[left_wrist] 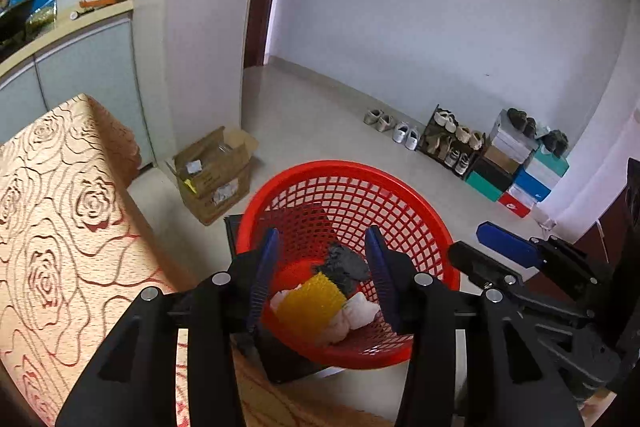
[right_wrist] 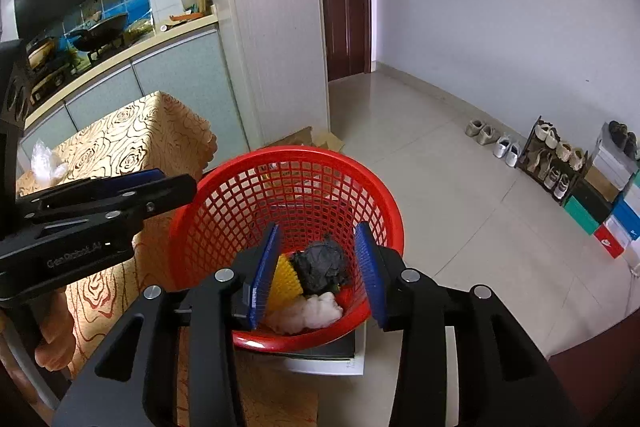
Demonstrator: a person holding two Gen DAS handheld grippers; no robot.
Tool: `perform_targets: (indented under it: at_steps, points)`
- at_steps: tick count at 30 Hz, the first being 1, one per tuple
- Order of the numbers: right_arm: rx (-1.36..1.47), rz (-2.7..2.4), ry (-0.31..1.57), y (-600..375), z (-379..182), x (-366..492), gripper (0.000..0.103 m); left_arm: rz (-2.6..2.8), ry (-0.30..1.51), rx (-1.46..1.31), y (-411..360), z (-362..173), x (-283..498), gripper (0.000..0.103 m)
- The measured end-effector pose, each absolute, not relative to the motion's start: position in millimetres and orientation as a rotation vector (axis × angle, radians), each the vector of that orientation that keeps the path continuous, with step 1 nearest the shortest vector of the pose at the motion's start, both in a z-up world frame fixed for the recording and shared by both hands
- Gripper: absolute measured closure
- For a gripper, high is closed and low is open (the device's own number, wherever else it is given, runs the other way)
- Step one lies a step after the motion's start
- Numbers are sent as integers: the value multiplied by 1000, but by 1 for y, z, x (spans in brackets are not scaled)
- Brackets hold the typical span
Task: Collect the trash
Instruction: 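Move both open tools back over the remaining trash on the table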
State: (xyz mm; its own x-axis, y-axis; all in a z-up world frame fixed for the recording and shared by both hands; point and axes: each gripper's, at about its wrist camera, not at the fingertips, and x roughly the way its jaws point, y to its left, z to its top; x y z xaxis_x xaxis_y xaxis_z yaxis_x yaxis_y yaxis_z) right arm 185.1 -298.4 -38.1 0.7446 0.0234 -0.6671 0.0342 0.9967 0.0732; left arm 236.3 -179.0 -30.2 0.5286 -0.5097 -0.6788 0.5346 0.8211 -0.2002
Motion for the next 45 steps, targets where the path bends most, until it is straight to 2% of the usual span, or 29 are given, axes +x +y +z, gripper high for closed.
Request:
perform_targets:
  at_steps: [15, 17, 18, 24, 26, 29, 32, 37, 45]
  points:
    - [77, -25, 627, -285, -9, 160, 62, -547, 692, 44, -141, -3, 200, 54]
    - [81, -26, 608, -282, -6, 156, 50, -528, 668, 58, -137, 2, 192, 51]
    - [81, -28, 595, -281, -4, 154, 47, -515, 650, 68, -133, 6, 186, 51]
    - [70, 2, 558, -265, 7, 148, 44, -455, 587, 61, -111, 22, 166, 41]
    - [67, 17, 545, -258, 10, 145, 40, -425, 564, 49, -101, 26, 161, 32]
    - [61, 34, 525, -249, 15, 141, 33, -380, 528, 34, -85, 34, 152, 23]
    - [56, 55, 512, -239, 20, 138, 32, -339, 512, 9, -66, 40, 146, 17]
    - [49, 95, 490, -222, 29, 132, 29, -251, 479, -20, -34, 50, 133, 13]
    - [51, 155, 459, -198, 38, 127, 28, -132, 432, -24, 7, 59, 113, 13]
